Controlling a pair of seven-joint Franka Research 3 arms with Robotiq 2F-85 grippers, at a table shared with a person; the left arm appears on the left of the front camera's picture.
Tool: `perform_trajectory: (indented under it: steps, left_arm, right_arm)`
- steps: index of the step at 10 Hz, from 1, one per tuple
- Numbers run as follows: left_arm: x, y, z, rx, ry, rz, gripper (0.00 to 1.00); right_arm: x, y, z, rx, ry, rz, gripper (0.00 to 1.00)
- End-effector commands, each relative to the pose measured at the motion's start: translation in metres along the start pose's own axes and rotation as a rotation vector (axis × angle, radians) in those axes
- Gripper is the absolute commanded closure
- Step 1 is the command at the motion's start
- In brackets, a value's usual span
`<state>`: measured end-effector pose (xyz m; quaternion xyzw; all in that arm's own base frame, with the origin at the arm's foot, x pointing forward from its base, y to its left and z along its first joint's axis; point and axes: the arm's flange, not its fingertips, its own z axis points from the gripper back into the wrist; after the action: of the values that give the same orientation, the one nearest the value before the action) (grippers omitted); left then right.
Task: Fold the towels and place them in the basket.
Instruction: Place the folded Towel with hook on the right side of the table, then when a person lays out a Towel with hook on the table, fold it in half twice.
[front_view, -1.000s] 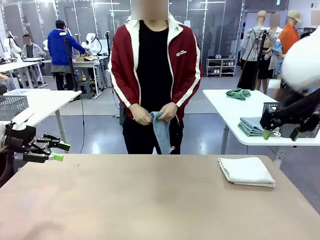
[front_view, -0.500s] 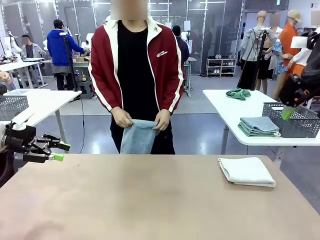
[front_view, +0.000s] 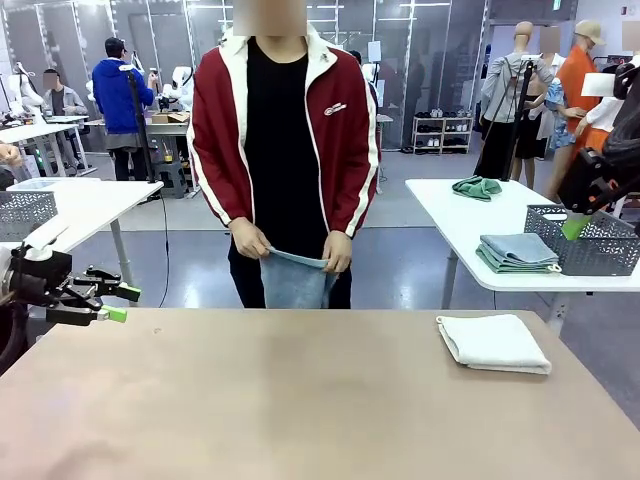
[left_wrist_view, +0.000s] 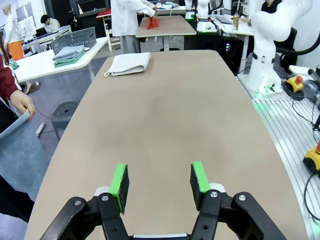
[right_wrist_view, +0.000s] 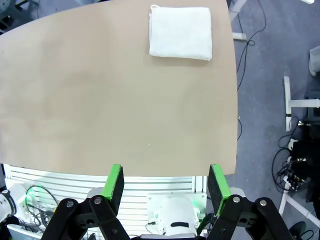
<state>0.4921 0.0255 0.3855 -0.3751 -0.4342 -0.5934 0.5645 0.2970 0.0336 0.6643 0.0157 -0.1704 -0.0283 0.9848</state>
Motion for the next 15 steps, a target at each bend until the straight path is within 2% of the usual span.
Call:
perform_trajectory:
  steps: [1, 15]
  left_arm:
    - [0.0017, -0.0019, 0.0008, 0.001, -0.002, -0.002, 0.36]
    - [0.0017, -0.0019, 0.0008, 0.001, -0.002, -0.002, 0.36]
  right_arm:
    - [-0.0008, 0.0007, 0.0001, 0.000, 0.000, 0.000, 0.16]
    - [-0.0008, 0.0007, 0.0001, 0.000, 0.000, 0.000, 0.16]
